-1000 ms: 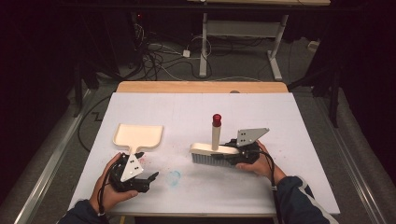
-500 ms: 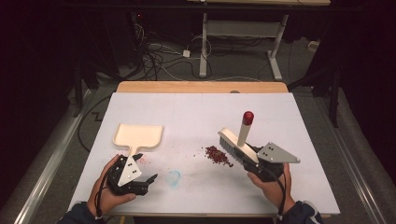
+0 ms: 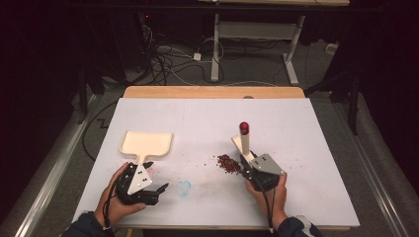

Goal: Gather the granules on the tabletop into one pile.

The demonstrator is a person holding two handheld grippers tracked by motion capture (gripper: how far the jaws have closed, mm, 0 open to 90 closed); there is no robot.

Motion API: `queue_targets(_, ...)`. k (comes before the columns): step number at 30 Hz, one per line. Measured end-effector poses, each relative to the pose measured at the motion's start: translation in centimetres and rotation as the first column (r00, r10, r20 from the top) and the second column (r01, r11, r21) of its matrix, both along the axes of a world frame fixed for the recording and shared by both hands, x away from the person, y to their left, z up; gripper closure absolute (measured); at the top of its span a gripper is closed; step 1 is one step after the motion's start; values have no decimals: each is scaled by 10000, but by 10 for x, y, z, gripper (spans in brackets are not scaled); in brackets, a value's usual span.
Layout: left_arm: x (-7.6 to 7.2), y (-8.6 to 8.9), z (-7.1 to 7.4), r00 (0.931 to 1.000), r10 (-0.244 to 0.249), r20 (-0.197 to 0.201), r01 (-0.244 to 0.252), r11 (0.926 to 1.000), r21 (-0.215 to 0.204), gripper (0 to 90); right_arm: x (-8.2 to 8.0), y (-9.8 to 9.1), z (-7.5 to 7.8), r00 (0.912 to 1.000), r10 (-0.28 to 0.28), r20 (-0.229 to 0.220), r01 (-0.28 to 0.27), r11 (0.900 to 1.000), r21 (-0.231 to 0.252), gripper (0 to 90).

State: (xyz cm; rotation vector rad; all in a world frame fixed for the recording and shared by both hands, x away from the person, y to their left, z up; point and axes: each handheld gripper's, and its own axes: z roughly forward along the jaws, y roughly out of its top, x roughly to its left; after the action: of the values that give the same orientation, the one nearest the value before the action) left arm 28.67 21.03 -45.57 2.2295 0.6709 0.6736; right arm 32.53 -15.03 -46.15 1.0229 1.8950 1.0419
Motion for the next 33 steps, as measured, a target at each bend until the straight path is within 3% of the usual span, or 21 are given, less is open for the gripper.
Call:
queue_targets(4,0,0,0,10000,28,8,-28,10000,-5,171,5,17,0,9993,-353,150,352,9993,116,673)
queue_targets(12,0,1,0,10000,39,-3,-39,10000,-62,171,15,27,3,9962,-812,303,797,9958,460,673)
queue_targets(15,-1,2,1,10000,41,22,-41,10000,-56,171,14,22,8,9946,-877,554,848,9950,525,673)
queue_targets(19,-2,2,1,10000,36,60,-36,10000,13,171,11,5,21,9958,-811,427,772,9933,856,673)
queue_targets(23,-2,2,0,10000,15,37,-16,9999,144,171,-3,-19,33,9993,-305,-196,326,9924,1186,673)
queue_targets(28,-3,2,0,10000,-23,30,23,9999,158,171,-35,-44,40,9976,240,-653,-192,9971,738,673)
queue_targets(33,-3,1,0,10000,-77,13,77,9998,198,171,-63,-69,40,9904,486,-1297,-369,9951,916,674)
